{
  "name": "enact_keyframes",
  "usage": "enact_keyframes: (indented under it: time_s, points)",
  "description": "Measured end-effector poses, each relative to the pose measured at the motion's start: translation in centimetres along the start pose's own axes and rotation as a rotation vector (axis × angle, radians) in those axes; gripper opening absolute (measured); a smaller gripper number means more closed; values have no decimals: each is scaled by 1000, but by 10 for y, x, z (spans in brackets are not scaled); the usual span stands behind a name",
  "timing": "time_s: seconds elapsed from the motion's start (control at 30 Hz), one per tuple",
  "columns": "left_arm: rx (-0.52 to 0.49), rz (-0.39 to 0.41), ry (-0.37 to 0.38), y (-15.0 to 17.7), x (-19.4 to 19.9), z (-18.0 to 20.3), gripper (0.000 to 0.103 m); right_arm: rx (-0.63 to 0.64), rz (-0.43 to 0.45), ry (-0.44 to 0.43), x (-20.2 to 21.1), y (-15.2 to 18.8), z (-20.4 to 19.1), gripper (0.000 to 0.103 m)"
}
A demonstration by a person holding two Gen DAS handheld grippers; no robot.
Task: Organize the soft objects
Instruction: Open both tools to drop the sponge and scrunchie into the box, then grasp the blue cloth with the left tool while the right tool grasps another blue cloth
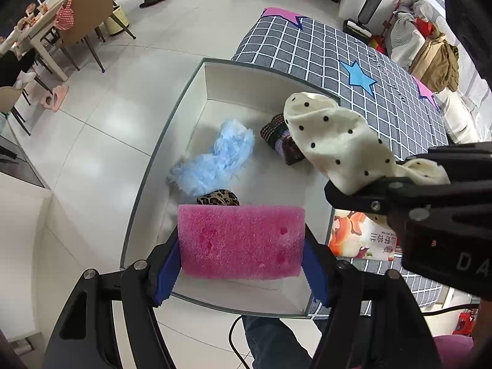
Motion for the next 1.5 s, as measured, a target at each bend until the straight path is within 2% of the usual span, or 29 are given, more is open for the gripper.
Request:
enact_keyframes:
  time_s: [0.17,0.23,0.3,0.37,0.4,0.43,0.47,0.5,0.53,0.63,0.73,0.8,0.93,1.03,1.1,1.17,1.27,1.37,1.43,1.5]
  points:
    - [-1,1,-6,1,-1,-1,74,7,-6,5,-3,-1,-2,21]
    - [-3,-8,-7,2,-3,-1,75,10,-9,8,-4,-1,-2,37]
    - [5,-19,9,3,-4,-2,79,5,-5,18,-2,-2,-1,69]
    - [32,4,46,4,-2,-4,88,-12,-3,20,1,-2,2,80]
    - [41,24,64,4,1,-4,90,-20,-2,23,3,-2,4,80]
    - [47,36,76,3,4,-5,103,-33,-3,29,5,-3,8,81]
    - [59,51,93,1,7,-5,103,-43,-5,32,8,-2,11,82]
    - [67,58,112,-3,9,-5,103,-65,-12,30,12,-1,17,95]
    - [68,62,138,-7,10,-3,103,-83,-16,26,16,0,21,103]
    - [25,78,176,-27,13,11,103,-159,-2,5,39,7,44,103]
    - [-44,85,206,-50,11,42,103,-251,30,4,74,15,80,103]
    - [-83,74,225,-61,7,61,103,-311,47,37,98,21,112,103]
    - [-208,1,191,-83,-21,120,103,-425,71,148,127,40,195,103]
    - [-223,-83,232,-98,-45,156,103,-550,21,220,110,69,261,103]
    - [-272,-112,246,-106,-65,188,103,-629,-54,206,81,90,296,103]
    - [-370,-147,199,-111,-97,224,103,-674,-126,163,49,109,319,103]
    - [-462,-199,150,-109,-138,254,103,-705,-198,65,7,124,337,103]
    - [-474,-308,111,-98,-187,268,103,-684,-261,-5,-24,134,339,103]
    - [-457,-352,94,-92,-208,271,103,-651,-307,32,-38,145,341,103]
    - [-453,-366,70,-88,-223,275,103,-604,-311,113,-39,156,347,103]
Point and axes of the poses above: each gripper's, at about its wrist camera, not at the fingertips, and x roughly against the way its jaws point, z to its right, y to its underside, the point moved 1 cm from there along -x, roughly the way its jaws point, and after that the axes turned 13 degrees about z, right-handed, at the moved point
